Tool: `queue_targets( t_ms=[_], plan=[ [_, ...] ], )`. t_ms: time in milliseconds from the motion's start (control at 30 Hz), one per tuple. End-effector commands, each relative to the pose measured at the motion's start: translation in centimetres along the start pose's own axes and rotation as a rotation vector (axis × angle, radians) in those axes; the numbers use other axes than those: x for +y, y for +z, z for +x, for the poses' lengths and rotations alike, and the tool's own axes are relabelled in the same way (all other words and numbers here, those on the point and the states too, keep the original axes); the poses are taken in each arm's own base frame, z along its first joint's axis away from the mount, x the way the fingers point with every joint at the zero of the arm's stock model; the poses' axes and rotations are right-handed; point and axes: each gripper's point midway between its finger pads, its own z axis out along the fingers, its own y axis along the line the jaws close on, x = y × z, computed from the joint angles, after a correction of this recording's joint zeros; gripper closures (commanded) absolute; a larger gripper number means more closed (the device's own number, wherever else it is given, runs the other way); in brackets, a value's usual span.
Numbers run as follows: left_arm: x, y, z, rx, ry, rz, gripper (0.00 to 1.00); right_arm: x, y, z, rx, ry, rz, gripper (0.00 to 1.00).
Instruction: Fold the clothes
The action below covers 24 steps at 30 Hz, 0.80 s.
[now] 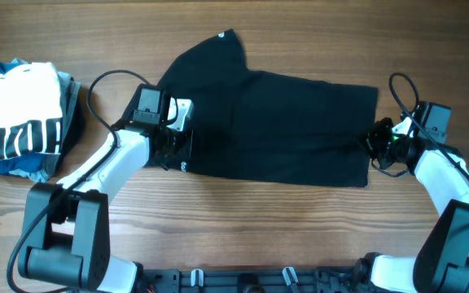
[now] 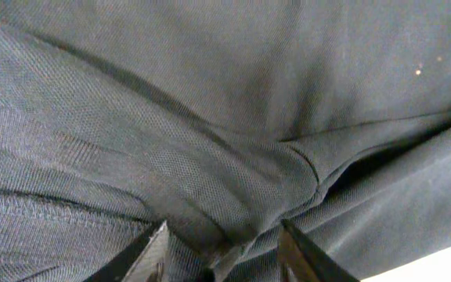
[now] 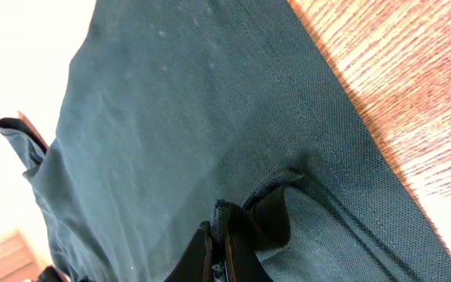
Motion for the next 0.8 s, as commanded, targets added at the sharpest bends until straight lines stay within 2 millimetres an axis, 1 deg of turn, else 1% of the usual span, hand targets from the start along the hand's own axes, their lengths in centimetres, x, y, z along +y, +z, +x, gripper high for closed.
queue_targets(
  t_ms=[0,33,67,100,133,167,267,300,367,433,500,533,567,600,667,733,767],
  plan=[
    [-0.4,0.1,-0.8,-0.017,0.032,0.012,0.66,0.2,-0.6,-0.6,-0.027,-0.092,0.017,0.96],
    [-0.4,0.1,-0.7,-0.014,0.031,0.012,0.67,0.1,-0.6,-0.6,-0.023,-0.102,0.019,0.96],
    [-0.4,0.1,-0.5,-0.008,0.029,0.011,0.65,0.1,-0.6,-0.6,-0.023,-0.112,0.019,0.95],
    [-0.4,0.1,-0.3,-0.001,0.027,0.011,0.61,0.1,-0.6,-0.6,-0.023,-0.113,0.019,0.95],
    [-0.4,0.1,-0.2,0.003,0.026,0.010,0.59,0.1,-0.6,-0.6,-0.024,-0.113,0.019,0.95],
    [-0.3,0.2,-0.2,0.003,0.031,0.011,0.59,0.1,-0.6,-0.6,-0.024,-0.113,0.019,0.95],
    [-0.3,0.3,0.0,0.008,0.043,0.011,0.67,0.1,-0.6,-0.5,-0.022,-0.113,0.018,0.95],
    [-0.3,0.5,0.2,0.016,0.041,0.015,0.73,0.2,-0.6,-0.5,-0.021,-0.113,0.016,0.95],
    [-1.0,0.9,0.7,0.038,0.041,0.050,0.82,0.1,-0.6,-0.5,-0.021,-0.114,0.017,0.95],
    [-1.6,1.1,1.3,0.064,0.044,0.069,0.96,0.1,-0.6,-0.5,-0.020,-0.114,0.018,0.95],
    [-1.7,1.0,1.1,0.057,0.048,0.070,0.96,0.0,-0.6,-0.3,-0.013,-0.131,0.022,0.95],
    [-1.7,0.9,0.5,0.039,0.050,0.070,0.96,-0.2,-0.6,-0.2,-0.007,-0.142,0.030,0.96],
    [-1.8,0.2,-1.1,-0.003,0.040,0.071,0.96,-0.8,-0.6,0.1,0.004,-0.166,0.057,0.95],
    [-1.9,-0.4,-2.5,-0.042,0.036,0.073,0.96,-1.7,-0.7,0.1,-0.001,-0.164,0.104,0.95],
    [-2.4,-1.8,-5.7,-0.132,0.057,0.077,0.96,-4.6,-1.2,0.2,-0.018,-0.127,0.256,0.94],
    [-2.8,-2.6,-7.4,-0.180,0.075,0.081,0.96,-5.7,-1.5,0.4,-0.011,-0.122,0.310,0.95],
    [-3.0,-2.9,-8.2,-0.209,0.085,0.084,0.96,-5.7,-1.5,0.4,-0.011,-0.127,0.312,0.87]
  ],
)
